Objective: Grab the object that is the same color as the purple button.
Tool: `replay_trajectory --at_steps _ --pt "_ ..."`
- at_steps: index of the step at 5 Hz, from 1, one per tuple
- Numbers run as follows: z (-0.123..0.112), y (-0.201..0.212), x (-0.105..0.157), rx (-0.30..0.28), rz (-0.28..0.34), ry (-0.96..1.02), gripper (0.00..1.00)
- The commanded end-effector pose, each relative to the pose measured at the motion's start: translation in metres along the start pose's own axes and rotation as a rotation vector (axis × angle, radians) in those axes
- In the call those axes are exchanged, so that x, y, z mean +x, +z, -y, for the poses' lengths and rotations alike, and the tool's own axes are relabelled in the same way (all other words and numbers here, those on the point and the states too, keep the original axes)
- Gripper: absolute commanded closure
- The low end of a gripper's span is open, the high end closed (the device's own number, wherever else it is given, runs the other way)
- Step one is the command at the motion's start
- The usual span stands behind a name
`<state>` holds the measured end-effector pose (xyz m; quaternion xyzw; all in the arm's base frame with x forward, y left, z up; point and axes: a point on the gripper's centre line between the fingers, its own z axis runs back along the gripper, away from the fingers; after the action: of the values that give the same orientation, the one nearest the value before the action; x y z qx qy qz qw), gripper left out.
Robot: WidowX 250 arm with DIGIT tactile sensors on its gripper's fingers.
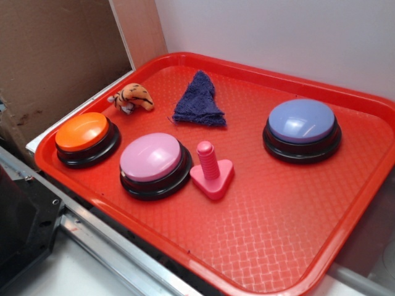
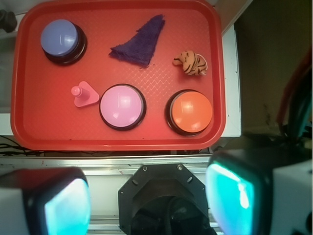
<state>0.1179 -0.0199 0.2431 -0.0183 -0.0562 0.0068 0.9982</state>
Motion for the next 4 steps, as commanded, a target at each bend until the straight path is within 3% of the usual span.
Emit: replay_trajectory --at_steps 1,2,3,4 --pt "0.0 0.0 0.0 0.0 0.0 0.0 0.0" --pt "-0.004 0.003 0.023 0.009 0.026 0.025 0.0" --pt "-0.009 -0.002 0.055 -0.044 0.01 -0.002 0.0" --pt "-0.013 -0.025 0.084 -0.025 -0.025 -0.032 0.0"
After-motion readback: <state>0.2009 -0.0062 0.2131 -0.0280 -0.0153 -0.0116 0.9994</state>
